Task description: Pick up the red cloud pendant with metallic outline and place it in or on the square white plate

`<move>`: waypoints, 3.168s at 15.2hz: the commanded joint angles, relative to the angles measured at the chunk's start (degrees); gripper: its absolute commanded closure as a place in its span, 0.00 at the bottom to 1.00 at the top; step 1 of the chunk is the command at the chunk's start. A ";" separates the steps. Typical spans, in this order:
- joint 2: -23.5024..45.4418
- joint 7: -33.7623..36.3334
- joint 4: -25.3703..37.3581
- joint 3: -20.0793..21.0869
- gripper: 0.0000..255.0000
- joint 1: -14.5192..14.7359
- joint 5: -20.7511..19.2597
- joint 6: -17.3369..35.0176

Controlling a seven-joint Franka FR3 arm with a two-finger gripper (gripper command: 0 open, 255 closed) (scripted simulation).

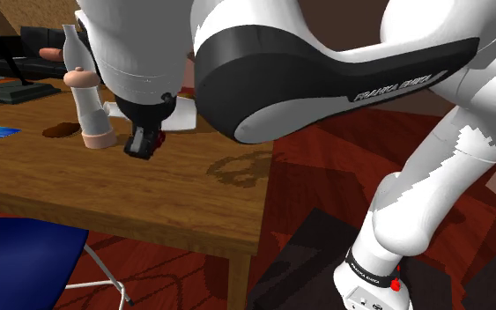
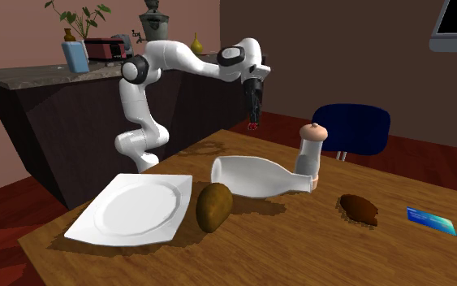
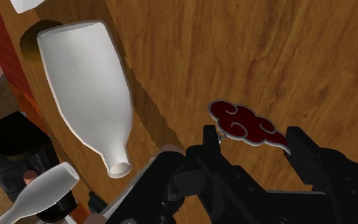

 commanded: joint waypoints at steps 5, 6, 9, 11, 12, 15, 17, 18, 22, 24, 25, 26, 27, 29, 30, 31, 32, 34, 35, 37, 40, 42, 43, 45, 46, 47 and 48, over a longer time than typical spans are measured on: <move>-2.95 -4.54 -0.60 -3.35 1.00 -0.55 2.31 0.83; -4.54 -6.16 -2.26 -5.09 1.00 -0.64 3.34 2.23; -8.48 -10.74 -6.72 -10.07 1.00 -0.72 5.60 5.94; -10.54 -13.63 -9.28 -13.15 1.00 -0.81 6.61 8.15; -11.42 -15.02 -10.45 -14.66 1.00 -0.84 6.99 9.19; -13.59 -19.13 -13.50 -18.91 1.00 -1.16 7.84 12.14; -14.65 -21.80 -15.18 -21.64 1.00 -1.44 8.19 13.98; -15.07 -23.13 -15.92 -22.97 1.00 -1.61 8.31 14.88; -16.09 -28.38 -18.17 -28.09 1.00 -2.51 8.64 18.29; -16.21 -31.00 -18.89 -30.57 1.00 -3.03 8.74 19.90; -16.18 -32.32 -19.15 -31.78 1.00 -3.32 8.79 20.69; -16.08 -33.63 -19.34 -33.00 1.00 -3.59 8.84 21.46; -15.93 -34.95 -19.46 -34.20 1.00 -3.87 8.90 22.22; -15.43 -37.59 -19.50 -36.60 1.00 -4.43 9.05 23.69; -15.09 -38.92 -19.42 -37.78 1.00 -4.70 9.15 24.40; -14.70 -40.26 -19.27 -38.96 1.00 -4.97 9.28 25.09; -14.25 -41.62 -19.06 -40.12 1.00 -5.25 9.43 25.77; -13.18 -44.36 -18.43 -42.42 1.00 -5.77 9.84 27.07; -12.56 -45.74 -18.02 -43.58 1.00 -6.00 10.08 27.69; -11.18 -48.57 -16.99 -45.87 1.00 -6.45 10.72 28.86; -10.63 -49.28 -18.08 -46.84 1.00 -6.75 10.67 30.78; -10.70 -48.74 -19.64 -46.83 1.00 -6.90 10.27 32.23; -10.71 -48.46 -20.40 -46.82 1.00 -6.98 10.06 32.95; -10.70 -47.89 -21.89 -46.79 1.00 -7.15 9.63 34.41; -10.68 -47.60 -22.61 -46.77 1.00 -7.25 9.40 35.13; -10.64 -47.29 -23.33 -46.74 1.00 -7.35 9.16 35.86; -10.59 -46.99 -24.03 -46.72 1.00 -7.45 8.92 36.59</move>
